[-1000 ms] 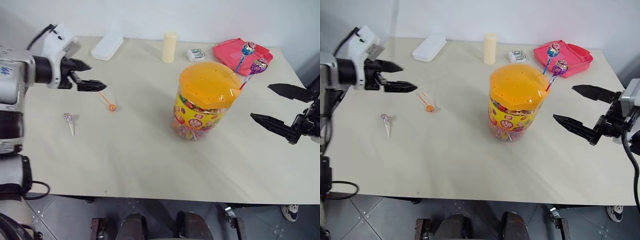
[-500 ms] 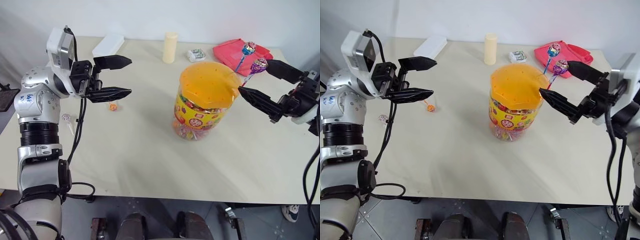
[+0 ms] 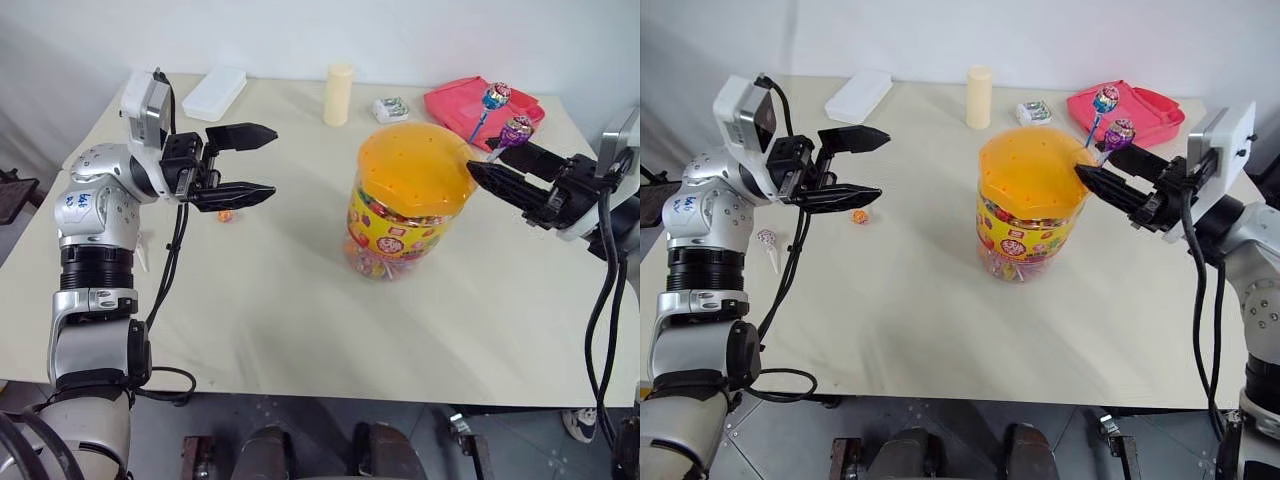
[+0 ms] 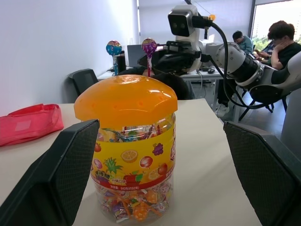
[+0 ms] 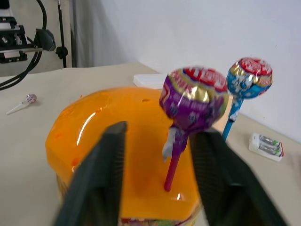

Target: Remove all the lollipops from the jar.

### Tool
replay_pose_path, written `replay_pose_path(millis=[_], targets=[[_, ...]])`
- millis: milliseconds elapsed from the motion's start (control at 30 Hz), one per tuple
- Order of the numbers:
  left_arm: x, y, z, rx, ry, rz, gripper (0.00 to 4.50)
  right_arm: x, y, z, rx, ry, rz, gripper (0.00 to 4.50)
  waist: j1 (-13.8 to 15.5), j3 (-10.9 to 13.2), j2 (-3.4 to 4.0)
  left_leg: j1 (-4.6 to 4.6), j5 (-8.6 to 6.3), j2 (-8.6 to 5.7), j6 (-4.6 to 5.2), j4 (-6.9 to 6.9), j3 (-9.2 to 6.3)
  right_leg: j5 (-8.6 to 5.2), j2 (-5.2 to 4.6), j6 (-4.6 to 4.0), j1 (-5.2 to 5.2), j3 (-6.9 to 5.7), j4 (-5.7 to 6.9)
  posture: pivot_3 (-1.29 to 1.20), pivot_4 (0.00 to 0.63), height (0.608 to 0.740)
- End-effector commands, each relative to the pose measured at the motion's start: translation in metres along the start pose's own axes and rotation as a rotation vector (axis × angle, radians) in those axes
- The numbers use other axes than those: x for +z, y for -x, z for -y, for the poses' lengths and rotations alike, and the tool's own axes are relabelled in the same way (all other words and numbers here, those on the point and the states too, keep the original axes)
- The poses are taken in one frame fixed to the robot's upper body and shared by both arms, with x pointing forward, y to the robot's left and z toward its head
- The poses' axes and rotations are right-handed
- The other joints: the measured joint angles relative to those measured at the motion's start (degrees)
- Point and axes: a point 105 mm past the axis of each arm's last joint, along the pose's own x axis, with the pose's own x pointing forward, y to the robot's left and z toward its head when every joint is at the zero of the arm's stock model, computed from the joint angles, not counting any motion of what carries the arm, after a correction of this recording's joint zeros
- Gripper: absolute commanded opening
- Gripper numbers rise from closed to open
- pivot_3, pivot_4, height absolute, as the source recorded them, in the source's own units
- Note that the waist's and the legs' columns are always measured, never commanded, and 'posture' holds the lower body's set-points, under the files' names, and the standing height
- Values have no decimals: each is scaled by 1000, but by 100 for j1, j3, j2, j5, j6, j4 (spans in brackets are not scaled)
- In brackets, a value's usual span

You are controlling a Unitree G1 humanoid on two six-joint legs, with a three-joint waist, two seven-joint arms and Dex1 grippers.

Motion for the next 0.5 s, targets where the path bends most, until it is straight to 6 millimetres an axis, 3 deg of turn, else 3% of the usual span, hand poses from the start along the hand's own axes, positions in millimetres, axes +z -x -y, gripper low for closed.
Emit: replay_pose_path(millis=[33, 100, 300, 400, 500], targets=[[14, -5, 7, -96, -58, 35, 4500, 14, -3, 1, 1, 29, 43, 489, -5, 0, 1, 0, 0, 0, 0, 0, 0, 0, 0, 0, 0, 0, 0, 0, 150, 740], [14, -5, 6, -99, -58, 35, 4500, 22, -6, 0, 12, 46, 60, 103, -14, 2, 4, 0, 0, 0, 0, -1, 0, 0, 0, 0, 0, 0, 0, 0, 150, 740], [15, -8, 3, -118, -62, 38, 4500, 53, -8, 5, -8, 115, 121, 103, -21, 4, 6, -1, 0, 0, 0, -2, 2, 0, 0, 0, -2, 1, -1, 0, 150, 740], [17, -10, 0, -129, -67, 48, 4500, 88, 0, 19, -100, 188, 177, 103, -7, 6, 9, -4, 0, -1, 0, -2, 1, 0, -1, 0, -4, 0, -1, 0, 150, 740], [19, -11, 0, -138, -76, 58, 4500, 101, 9, 29, -176, 215, 162, 103, 4, 6, 9, -7, 0, 0, 0, -2, -1, 0, -1, 0, -6, -2, -1, 0, 150, 740]])
